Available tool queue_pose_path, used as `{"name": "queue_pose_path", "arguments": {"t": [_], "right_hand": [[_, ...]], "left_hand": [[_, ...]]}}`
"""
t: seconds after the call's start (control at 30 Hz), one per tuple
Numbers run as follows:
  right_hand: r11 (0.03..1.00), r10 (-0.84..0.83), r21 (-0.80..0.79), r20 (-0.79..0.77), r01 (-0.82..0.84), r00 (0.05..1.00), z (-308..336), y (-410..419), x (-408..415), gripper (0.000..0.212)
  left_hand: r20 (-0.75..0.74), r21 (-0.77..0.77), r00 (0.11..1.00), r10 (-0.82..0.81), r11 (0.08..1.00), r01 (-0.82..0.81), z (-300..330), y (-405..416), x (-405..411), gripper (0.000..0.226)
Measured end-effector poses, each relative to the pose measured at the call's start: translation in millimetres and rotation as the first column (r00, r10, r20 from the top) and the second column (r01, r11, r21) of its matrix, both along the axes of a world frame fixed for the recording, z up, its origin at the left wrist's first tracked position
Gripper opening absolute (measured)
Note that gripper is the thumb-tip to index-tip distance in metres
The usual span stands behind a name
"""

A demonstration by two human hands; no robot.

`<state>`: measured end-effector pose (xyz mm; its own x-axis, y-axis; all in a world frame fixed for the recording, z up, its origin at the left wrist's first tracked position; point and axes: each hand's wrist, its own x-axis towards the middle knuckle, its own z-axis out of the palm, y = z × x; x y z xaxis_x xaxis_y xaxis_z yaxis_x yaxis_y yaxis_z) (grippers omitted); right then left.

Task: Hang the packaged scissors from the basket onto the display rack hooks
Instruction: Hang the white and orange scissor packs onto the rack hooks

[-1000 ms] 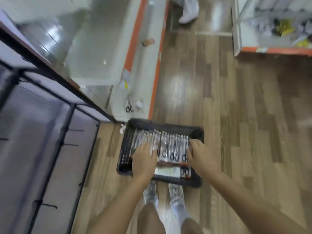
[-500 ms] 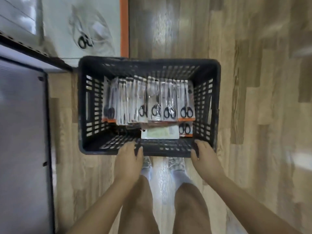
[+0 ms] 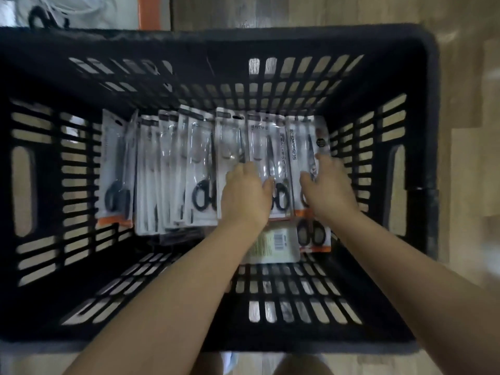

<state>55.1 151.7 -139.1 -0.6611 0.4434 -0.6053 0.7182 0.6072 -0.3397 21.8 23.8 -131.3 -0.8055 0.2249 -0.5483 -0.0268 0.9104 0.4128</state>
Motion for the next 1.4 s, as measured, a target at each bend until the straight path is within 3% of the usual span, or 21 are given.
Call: {"name": "queue_pose_path", "arguments": {"t": [0.17, 0.23, 0.3, 0.43, 0.57, 0.67, 0.83, 0.93, 1.03, 1.17, 1.27, 1.4], "right_hand": [[0.996, -0.03, 0.082, 0.011, 0.029, 1.0, -52.7, 7.6, -12.5, 0.059], [0.994, -0.035, 0.104, 0.021, 0.032, 0.999, -67.0, 7.4, -12.0, 0.066], [0.991, -0.081, 0.112, 0.034, 0.077, 0.996, -76.1, 5.9, -12.1, 0.074], [0.982, -0.146, 0.127, 0.025, 0.142, 0.989, -81.1, 4.7, -11.9, 0.087], [0.983, -0.165, 0.093, 0.054, 0.159, 0.985, -71.8, 4.2, -11.0, 0.097], [0.974, -0.224, 0.039, 0.132, 0.221, 0.966, -62.5, 4.2, -13.1, 0.108], [0.959, -0.273, 0.004, 0.272, 0.282, 0.923, -55.3, 2.1, -15.7, 0.121], [0.922, -0.377, -0.019, 0.188, 0.387, 0.907, -57.9, -1.1, -15.6, 0.111], [0.796, -0.566, -0.185, 0.106, 0.576, 0.817, -62.3, -3.4, -13.4, 0.076], [0.666, -0.652, -0.318, 0.191, 0.675, 0.734, -47.6, -1.3, -11.4, 0.039], [0.646, -0.632, -0.369, 0.232, 0.668, 0.739, -24.9, -1.1, -8.9, 0.032], [0.61, -0.623, -0.434, 0.256, 0.664, 0.739, 21.9, -6.7, -5.3, 0.026]], "left_hand": [[-0.03, -0.173, 0.999, -0.03, 0.985, 0.024, -49.1, 26.4, -12.0, 0.046], [-0.106, -0.32, 0.994, -0.021, 0.947, -0.014, -61.2, 36.8, -13.5, 0.053], [-0.135, -0.373, 0.991, 0.024, 0.925, -0.073, -68.9, 44.7, -16.2, 0.056], [-0.042, -0.325, 0.992, 0.122, 0.937, -0.129, -70.6, 47.6, -28.2, 0.061], [0.067, -0.129, 0.968, 0.241, 0.964, -0.231, -61.9, 33.6, -40.6, 0.064], [0.133, 0.022, 0.945, 0.297, 0.953, -0.303, -52.6, 16.8, -47.7, 0.051], [0.29, 0.115, 0.891, 0.349, 0.912, -0.394, -43.7, -5.4, -64.0, 0.027], [0.375, 0.13, 0.846, 0.38, 0.882, -0.454, -41.0, -13.9, -67.2, 0.031], [0.473, 0.155, 0.77, 0.427, 0.82, -0.551, -35.5, -18.7, -65.1, 0.042], [0.558, 0.172, 0.669, 0.491, 0.721, -0.671, -25.3, -24.7, -61.7, 0.036], [0.595, 0.155, 0.603, 0.531, 0.66, -0.735, -8.4, -33.8, -57.0, 0.028], [0.566, 0.152, 0.592, 0.574, 0.633, -0.759, 34.1, -49.4, -44.4, 0.026]]}}
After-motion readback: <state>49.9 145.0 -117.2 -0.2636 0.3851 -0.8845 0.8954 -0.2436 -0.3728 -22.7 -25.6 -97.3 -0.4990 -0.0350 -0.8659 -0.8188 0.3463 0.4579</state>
